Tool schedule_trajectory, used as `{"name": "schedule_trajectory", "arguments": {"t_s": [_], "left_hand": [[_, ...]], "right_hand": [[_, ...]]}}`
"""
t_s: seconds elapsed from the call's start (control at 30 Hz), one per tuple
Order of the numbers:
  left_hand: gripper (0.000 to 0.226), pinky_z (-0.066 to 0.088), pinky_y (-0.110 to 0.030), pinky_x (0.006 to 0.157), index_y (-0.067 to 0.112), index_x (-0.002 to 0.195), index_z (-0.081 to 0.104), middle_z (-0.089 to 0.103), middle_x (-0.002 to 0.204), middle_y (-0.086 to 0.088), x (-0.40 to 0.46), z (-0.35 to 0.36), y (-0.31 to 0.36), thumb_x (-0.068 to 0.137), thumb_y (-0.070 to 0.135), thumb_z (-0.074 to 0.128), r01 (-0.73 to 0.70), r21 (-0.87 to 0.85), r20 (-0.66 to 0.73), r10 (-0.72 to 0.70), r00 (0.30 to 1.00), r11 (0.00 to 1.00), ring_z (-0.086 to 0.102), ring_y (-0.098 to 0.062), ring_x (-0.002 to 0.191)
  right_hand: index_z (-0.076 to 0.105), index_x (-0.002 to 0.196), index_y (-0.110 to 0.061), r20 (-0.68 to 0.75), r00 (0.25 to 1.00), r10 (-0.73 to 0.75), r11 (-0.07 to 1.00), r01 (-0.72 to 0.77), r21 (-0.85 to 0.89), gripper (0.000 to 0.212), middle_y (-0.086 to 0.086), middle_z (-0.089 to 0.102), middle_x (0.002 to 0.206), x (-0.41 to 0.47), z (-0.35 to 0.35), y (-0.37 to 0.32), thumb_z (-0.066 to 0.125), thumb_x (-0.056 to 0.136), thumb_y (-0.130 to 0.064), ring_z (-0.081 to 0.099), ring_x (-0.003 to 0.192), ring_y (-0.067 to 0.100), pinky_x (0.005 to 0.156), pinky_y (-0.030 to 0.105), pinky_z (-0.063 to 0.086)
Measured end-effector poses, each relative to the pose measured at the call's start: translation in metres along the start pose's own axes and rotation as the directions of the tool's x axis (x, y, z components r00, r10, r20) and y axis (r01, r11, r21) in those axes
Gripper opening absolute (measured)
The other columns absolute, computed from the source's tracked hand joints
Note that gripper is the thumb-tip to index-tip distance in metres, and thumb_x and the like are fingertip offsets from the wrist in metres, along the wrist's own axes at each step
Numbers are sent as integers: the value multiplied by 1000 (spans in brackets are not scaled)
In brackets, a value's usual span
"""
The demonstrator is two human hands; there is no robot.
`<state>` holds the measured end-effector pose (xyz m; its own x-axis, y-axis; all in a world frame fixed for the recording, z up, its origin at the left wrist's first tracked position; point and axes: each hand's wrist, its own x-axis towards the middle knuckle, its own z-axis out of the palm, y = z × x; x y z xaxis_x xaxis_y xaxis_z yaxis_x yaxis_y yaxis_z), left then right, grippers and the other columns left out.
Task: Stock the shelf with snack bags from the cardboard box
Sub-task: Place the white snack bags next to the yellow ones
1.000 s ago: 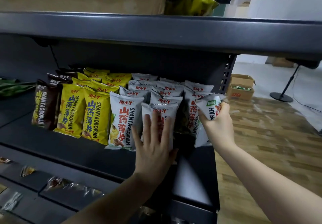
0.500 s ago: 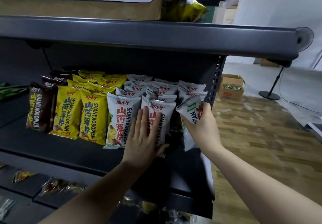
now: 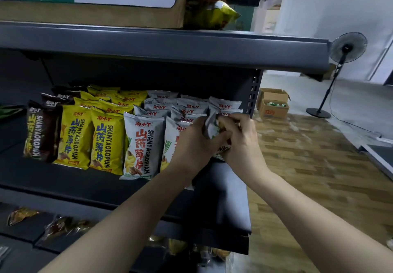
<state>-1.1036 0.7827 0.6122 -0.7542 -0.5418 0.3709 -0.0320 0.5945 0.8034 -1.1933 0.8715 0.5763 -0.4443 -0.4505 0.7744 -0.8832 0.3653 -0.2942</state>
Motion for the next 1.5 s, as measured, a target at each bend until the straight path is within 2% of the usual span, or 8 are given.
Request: {"name": "schedule_trajectory", "arguments": {"t_s": [0.17, 0.3, 0.4, 0.7, 1.03, 1.27, 1.37, 1.5], "left_hand": [[21, 56, -23, 69, 16, 107, 58, 70, 96, 0, -8, 8, -3, 89, 27, 62, 78, -453, -160, -167, 973, 888, 68, -15, 90], [30, 55, -24, 81, 16, 121, 56, 69, 108, 1, -20, 20, -8, 93, 27, 57, 36, -578, -186, -174, 967, 815, 66, -9, 101], [23, 54, -25, 80, 14, 114, 61, 72, 103, 0, -31, 31, -15, 93, 22, 57, 46, -616, -132, -161, 978, 787, 68, -10, 96], [36, 51, -35, 95, 15, 118, 60, 66, 119, -11, -52, 52, -23, 83, 15, 52, 256, -957, 226, -200, 953, 139, 63, -22, 111], [49, 59, -30, 72, -1, 129, 48, 54, 131, -23, -38, 71, -40, 89, 28, 49, 410, -911, 381, -321, 867, 26, 68, -24, 94], [35, 42, -20, 97, 6, 127, 47, 53, 126, -12, -45, 85, -48, 92, 3, 46, 247, -242, -92, -276, 957, 938, 50, -23, 121], [59, 32, -26, 110, -1, 141, 28, 39, 140, -17, -42, 95, -50, 86, 5, 48, 33, 231, -244, 25, 970, 972, 40, -26, 133], [94, 23, -30, 116, 0, 148, 4, 21, 150, -18, -22, 110, -52, 83, 31, 64, 168, 350, -73, -152, 986, 922, 24, -27, 141]], "right_hand": [[32, 142, -15, 49, 884, 465, 824, -453, 340, 71, 5, 33, 137, -4, -16, -12, 60, 79, 3, 32, 121, 11, 99, 24, 30], [38, 136, -19, 473, 649, 596, -64, -549, 833, 42, 3, 63, 99, -12, -19, -11, 53, 97, -24, 64, 83, 11, 70, 28, 51], [43, 132, -10, 535, 602, 593, -241, -502, 831, 60, 14, 66, 111, -14, -11, -8, 63, 83, -38, 68, 92, 25, 73, 39, 57], [63, 110, 0, 613, 520, 595, -252, -603, 757, 55, 19, 72, 102, -7, -7, 4, 71, 68, -34, 72, 88, 31, 75, 40, 60], [59, 120, -12, 586, 532, 612, -183, -625, 759, 42, 15, 70, 112, -5, -5, 27, 51, 94, -44, 67, 104, 33, 94, 51, 51], [52, 128, -6, 547, 620, 563, 7, -665, 747, 48, 17, 68, 115, 17, -1, 46, 55, 91, -36, 68, 103, 33, 92, 52, 52], [52, 126, -4, 545, 646, 535, 84, -682, 727, 60, 17, 68, 115, 19, 10, 45, 64, 78, -38, 67, 103, 33, 92, 53, 52], [57, 115, -10, 449, 678, 582, 280, -686, 672, 42, 10, 68, 112, 16, 29, 43, 71, 83, -32, 66, 104, 25, 96, 52, 50]]}}
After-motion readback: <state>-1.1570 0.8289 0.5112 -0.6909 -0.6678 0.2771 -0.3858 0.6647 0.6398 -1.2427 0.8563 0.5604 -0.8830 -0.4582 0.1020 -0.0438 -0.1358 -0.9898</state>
